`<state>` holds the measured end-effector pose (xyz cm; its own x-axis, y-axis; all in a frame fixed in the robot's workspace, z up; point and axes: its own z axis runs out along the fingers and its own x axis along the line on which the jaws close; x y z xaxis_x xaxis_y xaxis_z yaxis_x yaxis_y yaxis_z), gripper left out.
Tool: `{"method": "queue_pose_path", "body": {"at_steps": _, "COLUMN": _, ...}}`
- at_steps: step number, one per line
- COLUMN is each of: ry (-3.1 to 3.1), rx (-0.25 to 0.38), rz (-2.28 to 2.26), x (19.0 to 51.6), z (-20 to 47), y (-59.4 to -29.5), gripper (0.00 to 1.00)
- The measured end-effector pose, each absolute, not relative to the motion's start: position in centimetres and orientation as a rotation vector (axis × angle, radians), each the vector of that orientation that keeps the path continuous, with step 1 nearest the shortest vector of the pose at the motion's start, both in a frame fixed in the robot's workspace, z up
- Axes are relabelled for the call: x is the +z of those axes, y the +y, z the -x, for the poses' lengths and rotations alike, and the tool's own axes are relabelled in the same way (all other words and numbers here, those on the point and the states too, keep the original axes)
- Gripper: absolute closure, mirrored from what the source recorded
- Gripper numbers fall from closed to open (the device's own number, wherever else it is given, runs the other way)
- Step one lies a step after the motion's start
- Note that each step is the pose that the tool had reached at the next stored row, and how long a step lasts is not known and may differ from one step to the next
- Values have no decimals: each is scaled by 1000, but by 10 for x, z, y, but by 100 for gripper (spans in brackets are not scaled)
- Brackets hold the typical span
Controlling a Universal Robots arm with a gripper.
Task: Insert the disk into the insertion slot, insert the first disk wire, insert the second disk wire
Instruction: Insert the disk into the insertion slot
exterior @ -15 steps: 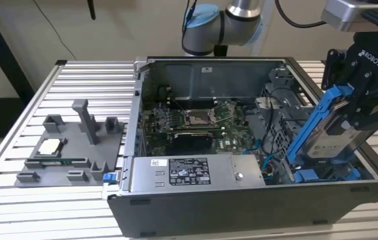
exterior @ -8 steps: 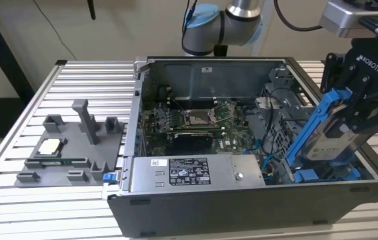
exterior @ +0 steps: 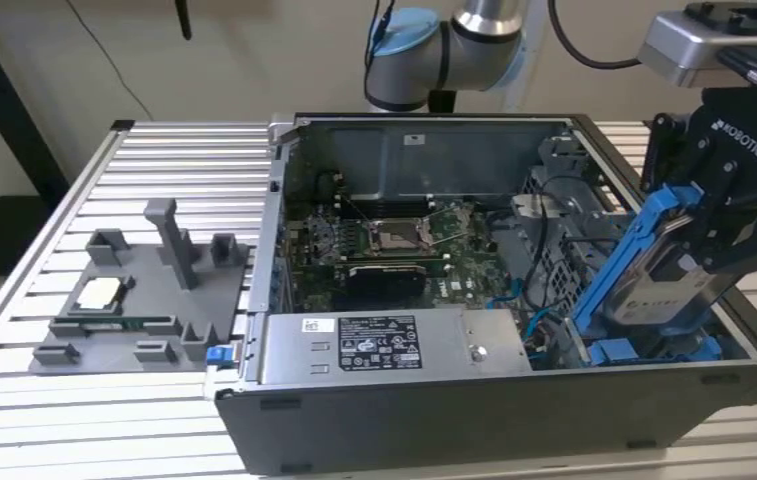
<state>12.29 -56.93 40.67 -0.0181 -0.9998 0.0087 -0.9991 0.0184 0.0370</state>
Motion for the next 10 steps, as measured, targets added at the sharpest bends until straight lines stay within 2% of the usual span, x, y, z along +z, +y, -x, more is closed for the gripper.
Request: {"method": "queue_pose_path", "body": {"at_steps": 10, "ry": -2219, "rx": -32, "rz": -2178, "x": 395, "z": -123, "y": -569, "gripper": 67}}
